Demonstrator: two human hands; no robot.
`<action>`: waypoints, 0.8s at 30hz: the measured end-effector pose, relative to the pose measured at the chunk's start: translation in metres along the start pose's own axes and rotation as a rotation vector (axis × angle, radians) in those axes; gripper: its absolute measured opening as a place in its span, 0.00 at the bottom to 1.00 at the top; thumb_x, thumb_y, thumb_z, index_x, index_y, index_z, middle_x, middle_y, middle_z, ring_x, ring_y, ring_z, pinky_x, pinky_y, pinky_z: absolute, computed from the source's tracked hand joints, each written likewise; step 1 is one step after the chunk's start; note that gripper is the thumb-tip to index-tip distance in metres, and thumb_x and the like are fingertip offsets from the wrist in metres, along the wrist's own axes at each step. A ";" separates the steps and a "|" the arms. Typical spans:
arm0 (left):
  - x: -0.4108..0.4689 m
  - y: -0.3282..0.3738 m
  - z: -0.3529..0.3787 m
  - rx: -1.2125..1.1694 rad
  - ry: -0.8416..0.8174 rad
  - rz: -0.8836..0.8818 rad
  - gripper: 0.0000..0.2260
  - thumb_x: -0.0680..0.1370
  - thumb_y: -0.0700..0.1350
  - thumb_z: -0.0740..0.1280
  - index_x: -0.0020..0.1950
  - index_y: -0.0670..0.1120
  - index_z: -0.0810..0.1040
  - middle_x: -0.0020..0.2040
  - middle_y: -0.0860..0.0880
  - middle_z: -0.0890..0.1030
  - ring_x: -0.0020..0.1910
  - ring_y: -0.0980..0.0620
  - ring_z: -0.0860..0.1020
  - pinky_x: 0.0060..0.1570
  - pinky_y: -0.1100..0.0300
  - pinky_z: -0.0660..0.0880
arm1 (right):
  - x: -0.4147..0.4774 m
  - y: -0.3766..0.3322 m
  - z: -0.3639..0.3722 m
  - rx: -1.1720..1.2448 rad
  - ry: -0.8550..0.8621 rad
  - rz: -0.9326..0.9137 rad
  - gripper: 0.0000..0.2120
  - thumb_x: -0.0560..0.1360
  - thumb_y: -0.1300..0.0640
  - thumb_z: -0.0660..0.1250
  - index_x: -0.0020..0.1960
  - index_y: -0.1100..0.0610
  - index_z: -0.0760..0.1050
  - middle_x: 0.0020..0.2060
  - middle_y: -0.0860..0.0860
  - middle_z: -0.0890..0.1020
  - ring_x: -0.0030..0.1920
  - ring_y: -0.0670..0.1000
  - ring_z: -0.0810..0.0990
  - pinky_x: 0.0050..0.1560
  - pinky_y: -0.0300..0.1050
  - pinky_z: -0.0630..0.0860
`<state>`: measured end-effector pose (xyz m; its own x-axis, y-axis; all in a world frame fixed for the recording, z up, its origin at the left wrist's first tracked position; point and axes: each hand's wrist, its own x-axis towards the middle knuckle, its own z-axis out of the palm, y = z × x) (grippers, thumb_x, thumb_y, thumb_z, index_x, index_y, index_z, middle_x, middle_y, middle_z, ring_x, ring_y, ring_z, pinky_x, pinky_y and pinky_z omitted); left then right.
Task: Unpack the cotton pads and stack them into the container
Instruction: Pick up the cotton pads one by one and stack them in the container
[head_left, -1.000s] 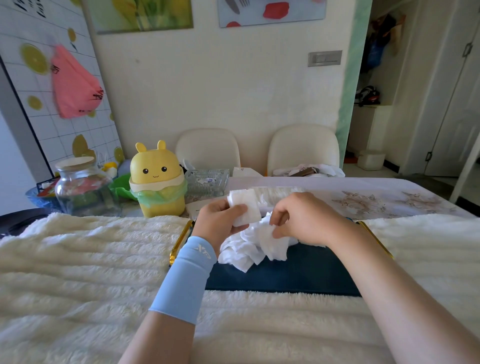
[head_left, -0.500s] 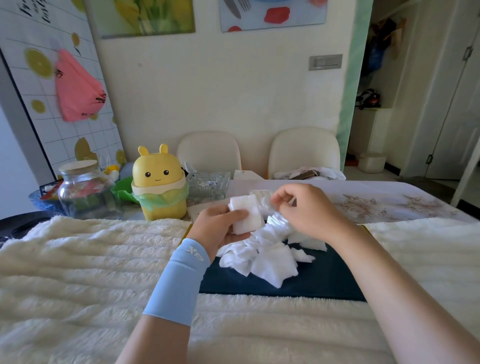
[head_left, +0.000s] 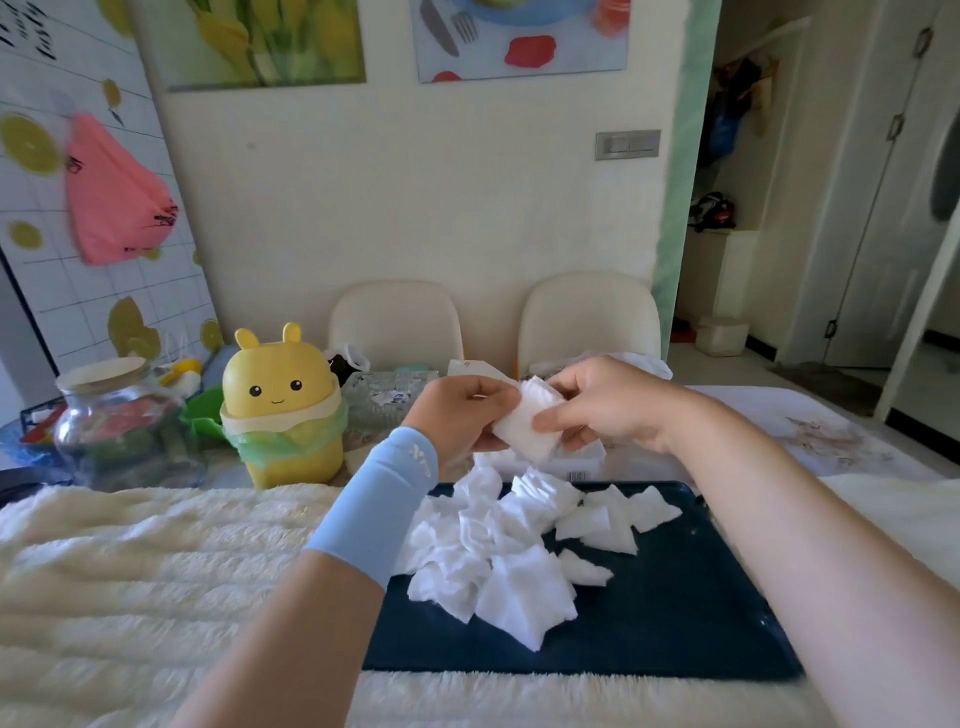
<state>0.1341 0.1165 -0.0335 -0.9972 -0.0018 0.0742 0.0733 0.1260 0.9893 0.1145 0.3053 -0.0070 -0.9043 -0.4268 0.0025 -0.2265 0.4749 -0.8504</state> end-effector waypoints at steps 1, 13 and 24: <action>0.012 0.002 0.002 0.028 0.005 -0.006 0.05 0.79 0.44 0.69 0.49 0.44 0.82 0.44 0.44 0.83 0.41 0.50 0.83 0.42 0.58 0.82 | 0.008 0.000 -0.006 -0.044 -0.011 0.024 0.05 0.74 0.62 0.75 0.50 0.56 0.84 0.45 0.53 0.87 0.43 0.49 0.86 0.51 0.48 0.84; 0.104 -0.028 0.017 1.316 -0.247 -0.075 0.16 0.79 0.57 0.62 0.54 0.48 0.82 0.52 0.45 0.79 0.54 0.47 0.76 0.54 0.58 0.73 | 0.081 0.043 -0.009 -0.021 0.026 0.253 0.05 0.79 0.60 0.70 0.54 0.58 0.78 0.50 0.55 0.86 0.45 0.53 0.88 0.53 0.51 0.83; 0.109 -0.051 0.000 1.149 -0.242 -0.059 0.08 0.74 0.55 0.70 0.50 0.56 0.84 0.59 0.52 0.78 0.56 0.47 0.78 0.58 0.52 0.78 | 0.102 0.048 0.014 -0.850 0.085 0.345 0.06 0.73 0.61 0.71 0.45 0.59 0.73 0.40 0.54 0.80 0.39 0.54 0.83 0.38 0.43 0.78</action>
<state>0.0213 0.1101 -0.0760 -0.9840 0.1355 -0.1161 0.0974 0.9530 0.2870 0.0169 0.2738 -0.0554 -0.9871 -0.1144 -0.1118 -0.0985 0.9854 -0.1387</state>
